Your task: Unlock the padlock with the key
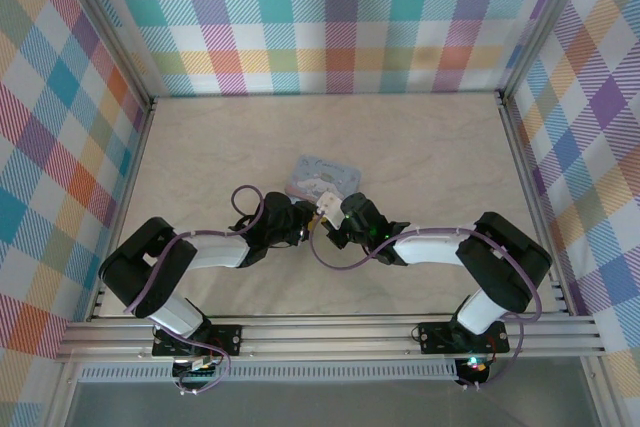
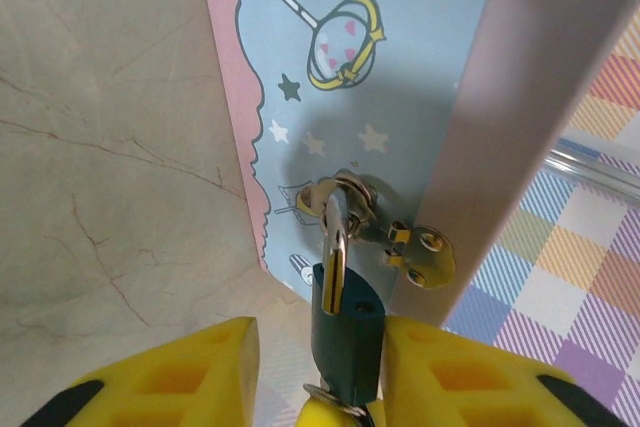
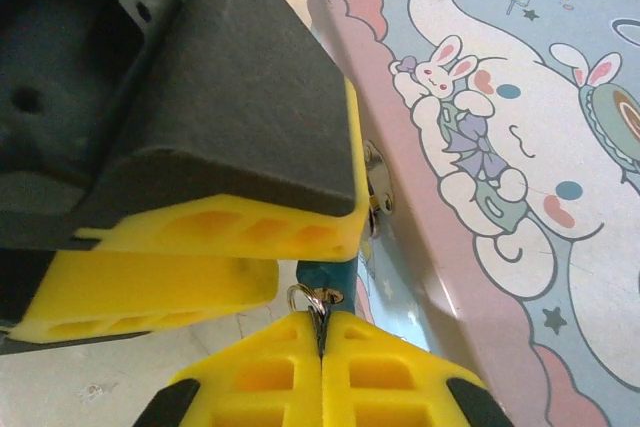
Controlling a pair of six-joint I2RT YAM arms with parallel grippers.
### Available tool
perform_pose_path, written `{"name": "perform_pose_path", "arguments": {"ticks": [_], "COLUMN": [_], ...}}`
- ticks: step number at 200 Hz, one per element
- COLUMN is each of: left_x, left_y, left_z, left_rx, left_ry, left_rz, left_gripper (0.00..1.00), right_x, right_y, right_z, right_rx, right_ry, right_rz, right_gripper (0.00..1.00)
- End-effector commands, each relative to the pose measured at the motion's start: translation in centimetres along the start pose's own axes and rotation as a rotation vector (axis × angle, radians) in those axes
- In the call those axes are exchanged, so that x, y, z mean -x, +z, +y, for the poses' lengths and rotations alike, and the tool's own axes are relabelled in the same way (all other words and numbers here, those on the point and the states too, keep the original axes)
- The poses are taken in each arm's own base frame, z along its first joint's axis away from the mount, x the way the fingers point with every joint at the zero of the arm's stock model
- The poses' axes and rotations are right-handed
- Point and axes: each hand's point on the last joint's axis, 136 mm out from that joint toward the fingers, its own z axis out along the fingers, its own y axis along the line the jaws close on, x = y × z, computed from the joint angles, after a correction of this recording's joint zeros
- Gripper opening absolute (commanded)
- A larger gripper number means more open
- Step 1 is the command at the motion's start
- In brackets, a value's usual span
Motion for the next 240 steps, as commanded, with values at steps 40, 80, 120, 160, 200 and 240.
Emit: {"name": "perform_pose_path", "arguments": {"ticks": [40,80,120,160,200,240], "left_x": [1.5,3.3,5.7,8.3,10.1,10.2], "left_y": [-2.1,-4.2,-6.4,-7.7,-6.7,-3.9], "left_z": [0.0,-0.4,-1.5,-3.1,-5.1,-6.8], "left_rx": [0.015,0.029,0.043,0.043,0.053,0.048], "left_ry": [0.001,0.044,0.095,0.152,0.265,0.353], "left_rz": [-0.048,-0.1,-0.118,-0.114,-0.056,0.046], "left_gripper": [0.47,0.52,0.58,0.68,0.85,0.92], "right_x": [-0.8,-0.8,-0.7,-0.5,-0.7,-1.1], "right_y": [0.1,-0.3,-0.9,-1.2,-1.6,-1.9], "right_z": [-0.1,-0.3,-0.9,-1.0,-1.2,-1.4], "right_rx": [-0.005,0.011,0.029,0.055,0.07,0.095], "right_ry": [0.058,0.106,0.215,0.284,0.349,0.425], "right_rz": [0.005,0.006,0.018,0.038,0.05,0.066], "right_gripper": [0.0,0.0,0.0,0.0,0.0,0.0]}}
